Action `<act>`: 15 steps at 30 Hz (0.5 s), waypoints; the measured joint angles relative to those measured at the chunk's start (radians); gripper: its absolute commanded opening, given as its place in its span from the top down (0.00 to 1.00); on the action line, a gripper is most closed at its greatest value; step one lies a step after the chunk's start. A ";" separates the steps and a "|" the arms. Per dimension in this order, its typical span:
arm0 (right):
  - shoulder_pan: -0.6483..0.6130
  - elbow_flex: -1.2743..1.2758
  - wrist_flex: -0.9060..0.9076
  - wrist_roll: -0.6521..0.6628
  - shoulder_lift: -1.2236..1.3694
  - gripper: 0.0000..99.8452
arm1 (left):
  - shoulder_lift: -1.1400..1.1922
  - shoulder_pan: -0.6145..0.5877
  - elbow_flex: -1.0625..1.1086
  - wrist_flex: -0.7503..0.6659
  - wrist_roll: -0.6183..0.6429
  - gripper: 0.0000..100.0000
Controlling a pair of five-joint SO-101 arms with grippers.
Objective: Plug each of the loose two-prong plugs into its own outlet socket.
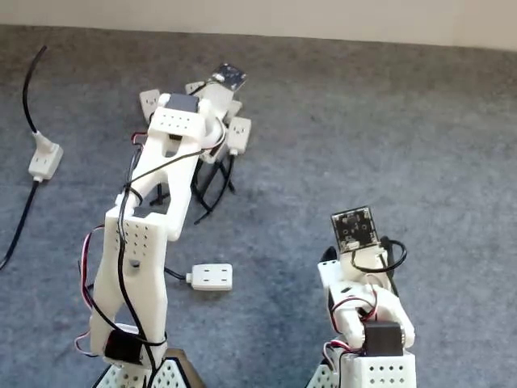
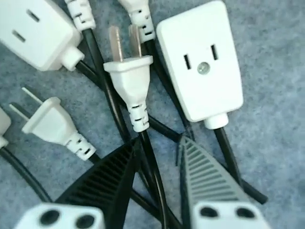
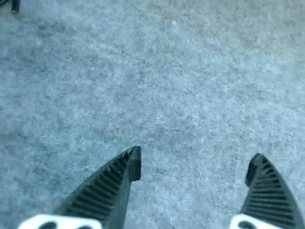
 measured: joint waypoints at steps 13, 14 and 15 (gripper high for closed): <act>0.000 0.000 0.000 0.000 0.000 0.67 | 0.041 -0.037 -0.479 0.376 -0.071 1.00; 0.000 0.000 0.000 0.000 0.000 0.67 | 0.040 -0.041 -0.557 0.422 -0.071 1.00; 0.000 0.000 0.000 0.000 0.000 0.67 | 0.038 -0.041 -0.631 0.459 -0.071 1.00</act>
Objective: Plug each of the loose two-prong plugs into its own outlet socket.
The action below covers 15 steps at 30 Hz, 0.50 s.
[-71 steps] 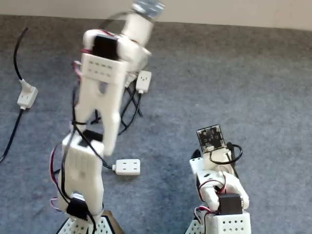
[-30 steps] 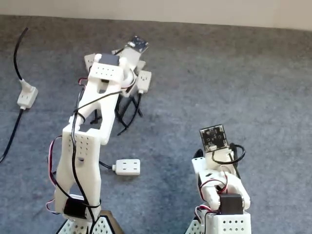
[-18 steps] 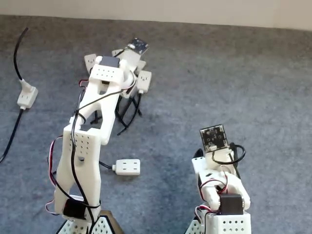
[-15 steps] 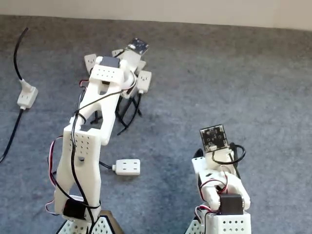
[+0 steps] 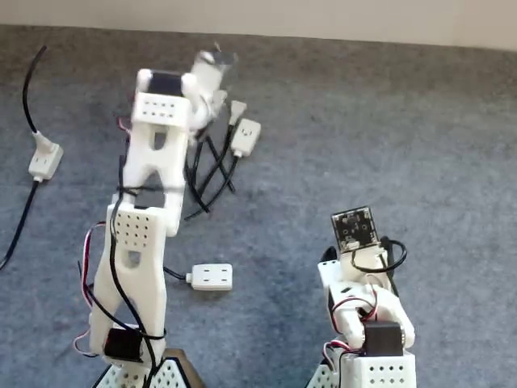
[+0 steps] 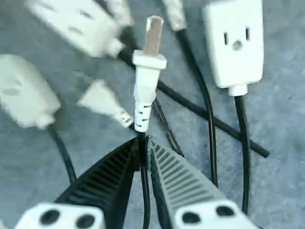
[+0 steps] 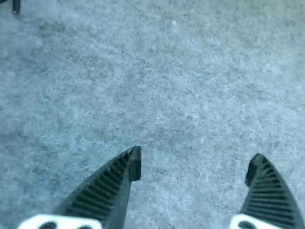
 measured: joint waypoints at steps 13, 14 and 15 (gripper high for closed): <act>0.060 0.000 0.025 0.000 0.000 0.67 | -0.417 0.203 0.485 0.041 -0.009 1.00; 0.091 -0.003 0.043 0.002 0.000 0.67 | -0.471 0.244 0.546 0.041 -0.009 1.00; 0.126 -0.011 0.074 0.002 0.000 0.67 | -0.523 0.282 0.608 0.041 -0.009 1.00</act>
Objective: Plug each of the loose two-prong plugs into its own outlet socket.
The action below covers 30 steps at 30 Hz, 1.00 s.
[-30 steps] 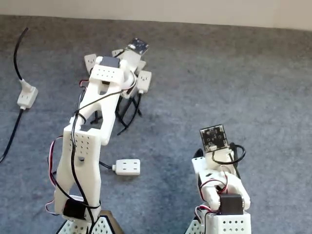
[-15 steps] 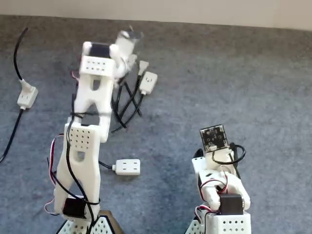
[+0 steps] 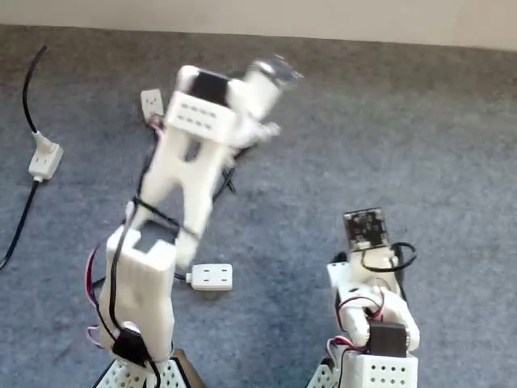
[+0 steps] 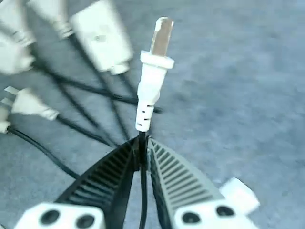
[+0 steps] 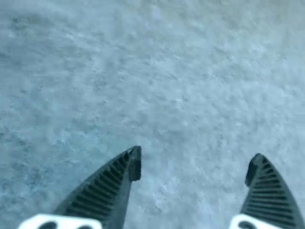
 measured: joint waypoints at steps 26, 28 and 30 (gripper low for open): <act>0.351 -0.658 0.256 0.124 0.700 0.67 | -0.064 0.528 0.368 -0.137 -0.104 0.99; 0.353 -0.663 0.256 0.120 0.735 0.67 | -0.035 0.546 0.344 -0.137 -0.103 0.93; 0.354 -0.664 0.256 0.118 0.733 0.67 | -0.012 0.546 0.315 -0.137 -0.106 0.83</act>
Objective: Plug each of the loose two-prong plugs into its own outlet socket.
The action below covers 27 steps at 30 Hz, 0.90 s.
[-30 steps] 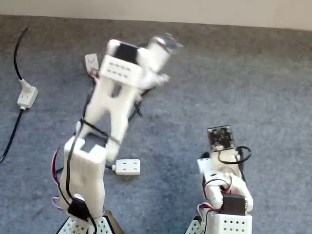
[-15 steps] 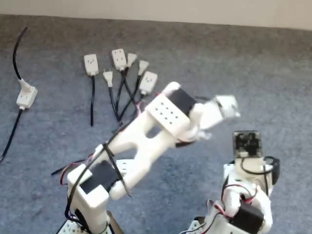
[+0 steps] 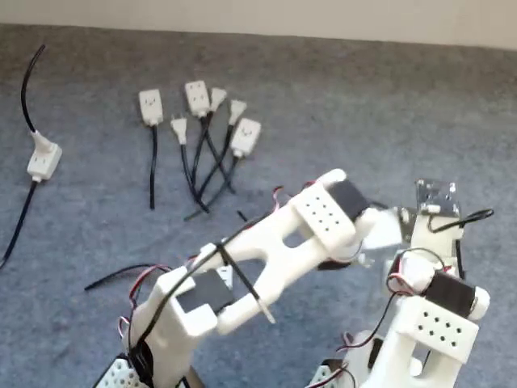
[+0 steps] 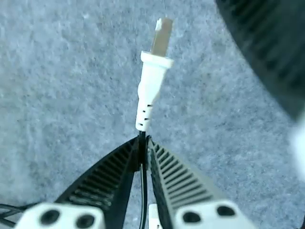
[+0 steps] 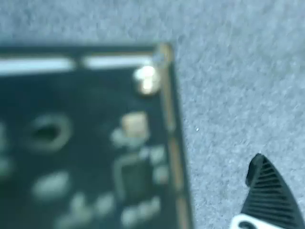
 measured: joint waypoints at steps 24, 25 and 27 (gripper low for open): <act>-0.285 -0.084 0.000 0.049 0.255 0.67 | -0.331 -0.832 -0.003 0.126 0.348 0.79; -0.311 -0.115 0.000 0.058 0.315 0.67 | -0.331 -0.893 0.041 0.124 0.359 0.79; -0.356 -0.195 0.000 0.068 0.434 0.67 | -0.331 -0.991 0.138 0.117 0.367 0.79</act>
